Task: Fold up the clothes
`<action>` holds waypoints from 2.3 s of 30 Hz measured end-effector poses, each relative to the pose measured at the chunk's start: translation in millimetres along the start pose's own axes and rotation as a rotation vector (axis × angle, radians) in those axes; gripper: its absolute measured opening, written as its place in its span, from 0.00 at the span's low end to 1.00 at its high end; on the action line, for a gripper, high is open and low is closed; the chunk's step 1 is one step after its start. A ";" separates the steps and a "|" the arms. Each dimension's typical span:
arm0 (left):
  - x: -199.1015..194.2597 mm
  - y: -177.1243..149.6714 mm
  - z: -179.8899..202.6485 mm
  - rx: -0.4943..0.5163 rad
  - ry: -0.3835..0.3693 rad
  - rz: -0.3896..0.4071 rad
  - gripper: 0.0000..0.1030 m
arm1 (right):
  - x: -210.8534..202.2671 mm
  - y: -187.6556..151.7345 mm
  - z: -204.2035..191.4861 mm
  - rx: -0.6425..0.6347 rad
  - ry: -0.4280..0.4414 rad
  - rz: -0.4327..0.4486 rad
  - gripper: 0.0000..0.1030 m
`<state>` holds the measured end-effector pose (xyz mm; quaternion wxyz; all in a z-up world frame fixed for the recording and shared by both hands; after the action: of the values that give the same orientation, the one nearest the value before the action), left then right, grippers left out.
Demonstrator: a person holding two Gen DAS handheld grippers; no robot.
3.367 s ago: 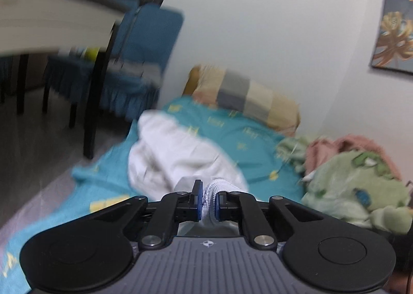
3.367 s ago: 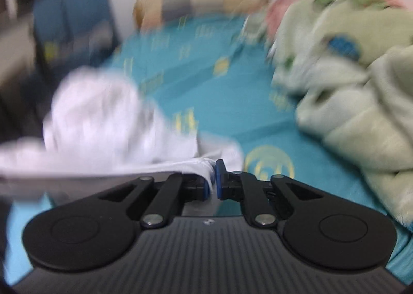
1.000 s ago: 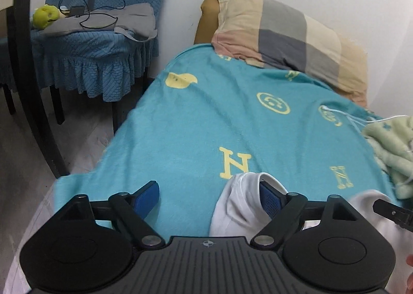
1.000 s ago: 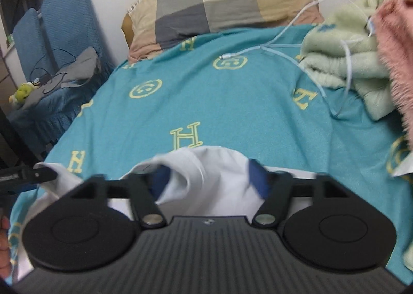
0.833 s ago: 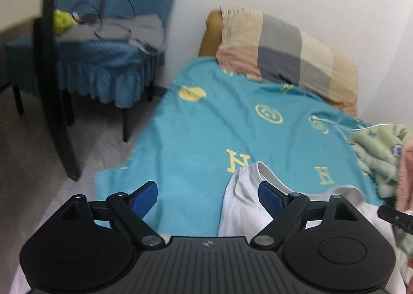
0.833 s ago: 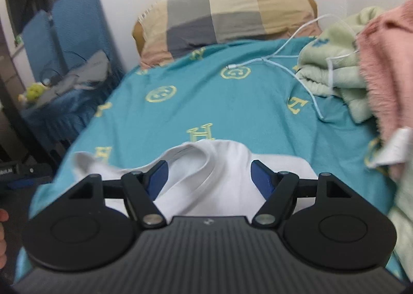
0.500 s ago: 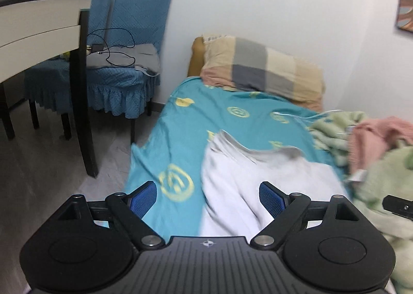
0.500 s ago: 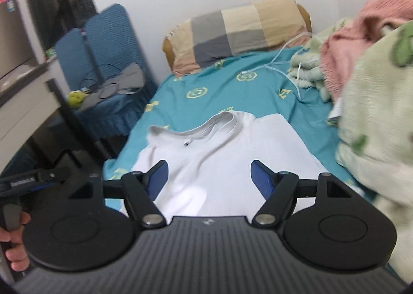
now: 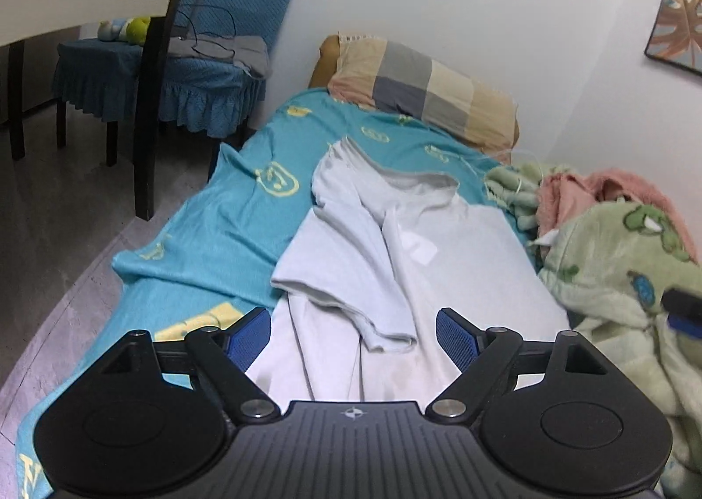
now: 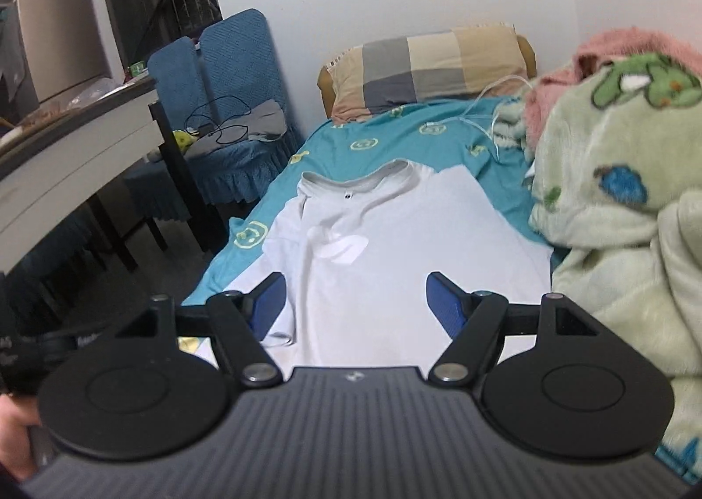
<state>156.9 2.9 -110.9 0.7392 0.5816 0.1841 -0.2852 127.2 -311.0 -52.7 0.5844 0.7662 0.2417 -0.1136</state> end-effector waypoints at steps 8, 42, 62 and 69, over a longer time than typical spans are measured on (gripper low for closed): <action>65.8 5.2 -15.0 -0.166 -0.048 -0.060 0.70 | 3.6 3.8 19.7 0.070 -0.003 0.013 0.70; 164.1 193.0 -152.2 -0.267 0.406 -0.014 0.29 | 77.9 -5.1 37.3 0.125 -0.053 -0.118 0.70; -0.2 -26.2 -28.9 0.304 0.076 -0.587 0.50 | 47.0 -5.9 34.9 0.158 -0.016 -0.084 0.70; -10.1 -33.4 -43.1 0.279 0.099 -0.581 0.03 | 41.9 -8.7 45.4 0.202 -0.035 -0.079 0.70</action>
<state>130.5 41.2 -141.0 0.5303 0.6135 0.3375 -0.4781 163.7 -342.5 -92.3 0.5033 0.8090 0.2489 -0.1738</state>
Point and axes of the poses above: each gripper's, at about its wrist camera, not at the fingertips, and x roughly the way its jaws point, z to its right, y to its top, the point moved 4 cm from there along x, roughly the way its jaws point, and after that the axes turned 6 degrees about y, right-handed, at the moved point
